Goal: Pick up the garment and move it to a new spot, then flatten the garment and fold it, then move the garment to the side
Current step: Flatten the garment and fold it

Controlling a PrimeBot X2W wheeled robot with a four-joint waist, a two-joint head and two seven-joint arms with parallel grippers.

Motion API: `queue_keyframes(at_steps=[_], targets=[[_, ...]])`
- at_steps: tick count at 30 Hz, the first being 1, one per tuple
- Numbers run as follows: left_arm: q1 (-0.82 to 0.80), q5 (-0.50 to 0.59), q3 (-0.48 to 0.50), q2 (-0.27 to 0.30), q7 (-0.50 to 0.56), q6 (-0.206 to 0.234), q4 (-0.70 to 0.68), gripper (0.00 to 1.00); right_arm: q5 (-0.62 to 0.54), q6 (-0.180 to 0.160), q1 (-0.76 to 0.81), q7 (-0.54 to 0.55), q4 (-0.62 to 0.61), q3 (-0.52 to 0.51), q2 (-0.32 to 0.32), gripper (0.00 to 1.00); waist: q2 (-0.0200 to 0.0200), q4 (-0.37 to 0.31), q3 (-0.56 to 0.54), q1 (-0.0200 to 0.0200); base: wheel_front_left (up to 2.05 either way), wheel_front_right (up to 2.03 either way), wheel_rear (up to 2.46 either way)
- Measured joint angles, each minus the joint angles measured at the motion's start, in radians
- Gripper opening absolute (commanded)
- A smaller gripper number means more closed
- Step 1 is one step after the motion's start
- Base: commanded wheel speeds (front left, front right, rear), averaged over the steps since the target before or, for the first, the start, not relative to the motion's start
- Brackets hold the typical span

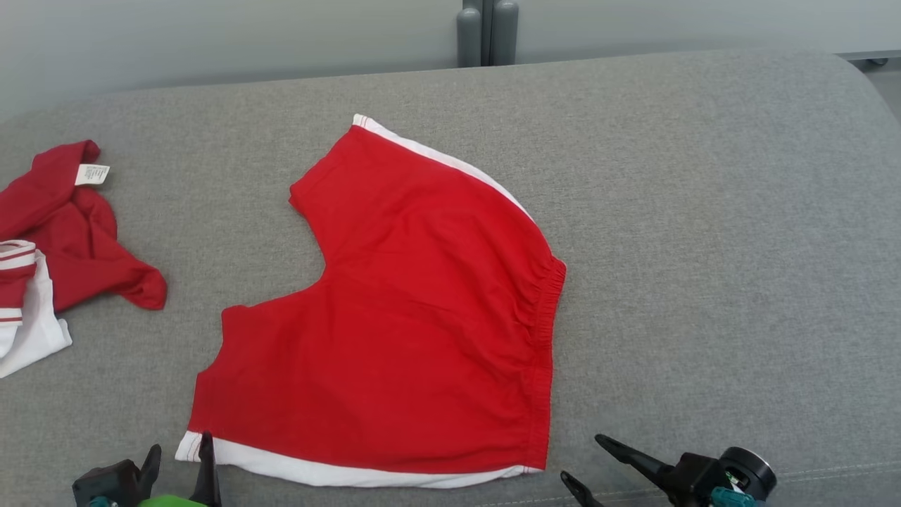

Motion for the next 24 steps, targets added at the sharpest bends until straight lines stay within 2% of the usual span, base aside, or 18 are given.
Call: queue_keyframes(at_steps=[11, 13, 15, 16, 19, 20, 21, 22, 23, 24], targets=[[-0.074, -0.016, 0.003, 0.001, 0.034, -0.028, 0.047, 1.0, -0.031, 0.024, -0.094, -0.001, 0.085, 0.053, 0.041, 1.0, 0.0, 0.041, 0.052, 0.0, 0.0, 0.0, 0.0], [-0.082, -0.017, 0.002, 0.0, 0.04, -0.034, 0.062, 1.0, -0.031, 0.029, -0.103, -0.001, 0.102, 0.059, 0.048, 0.87, 0.0, 0.049, 0.06, 0.0, 0.0, 0.0, 0.0], [-0.084, -0.021, 0.001, 0.0, 0.043, -0.035, 0.071, 1.0, -0.031, 0.029, -0.119, -0.001, 0.116, 0.067, 0.061, 0.85, 0.0, 0.054, 0.066, 0.0, 0.0, 0.0, 0.0], [-0.085, -0.024, 0.001, 0.0, 0.042, -0.04, 0.074, 1.0, -0.031, 0.029, -0.127, -0.001, 0.123, 0.073, 0.069, 0.72, 0.0, 0.057, 0.069, 0.0, 0.0, 0.0, 0.0], [-0.098, -0.024, 0.0, 0.001, 0.043, -0.045, 0.093, 1.0, -0.035, 0.029, -0.141, -0.001, 0.136, 0.089, 0.08, 0.7, 0.0, 0.06, 0.072, 0.0, 0.0, 0.0, 0.0], [-0.102, -0.03, 0.001, 0.001, 0.045, -0.052, 0.098, 1.0, -0.035, 0.032, -0.144, -0.001, 0.149, 0.094, 0.088, 0.65, 0.0, 0.06, 0.072, -0.0001, 0.0, 0.0, 0.0], [-0.103, -0.034, 0.001, 0.001, 0.048, -0.053, 0.1, 1.0, -0.035, 0.033, -0.144, -0.001, 0.153, 0.097, 0.092, 0.53, 0.0, 0.06, 0.072, 0.0, 0.0, 0.0, 0.0], [-0.105, -0.037, 0.001, 0.001, 0.052, -0.053, 0.105, 1.0, -0.035, 0.037, -0.147, -0.001, 0.157, 0.102, 0.097, 0.49, 0.0, 0.06, 0.072, 0.0, 0.0, 0.0, 0.0], [-0.106, -0.042, 0.001, 0.001, 0.054, -0.056, 0.112, 1.0, -0.035, 0.038, -0.15, -0.001, 0.16, 0.106, 0.099, 0.49, 0.0, 0.061, 0.072, 0.0, 0.0, 0.0, 0.0], [-0.109, -0.045, 0.0, 0.001, 0.056, -0.061, 0.116, 0.95, -0.034, 0.038, -0.153, -0.001, 0.164, 0.109, 0.1, 0.45, 0.0, 0.061, 0.073, 0.0, 0.0, 0.0, 0.0]])
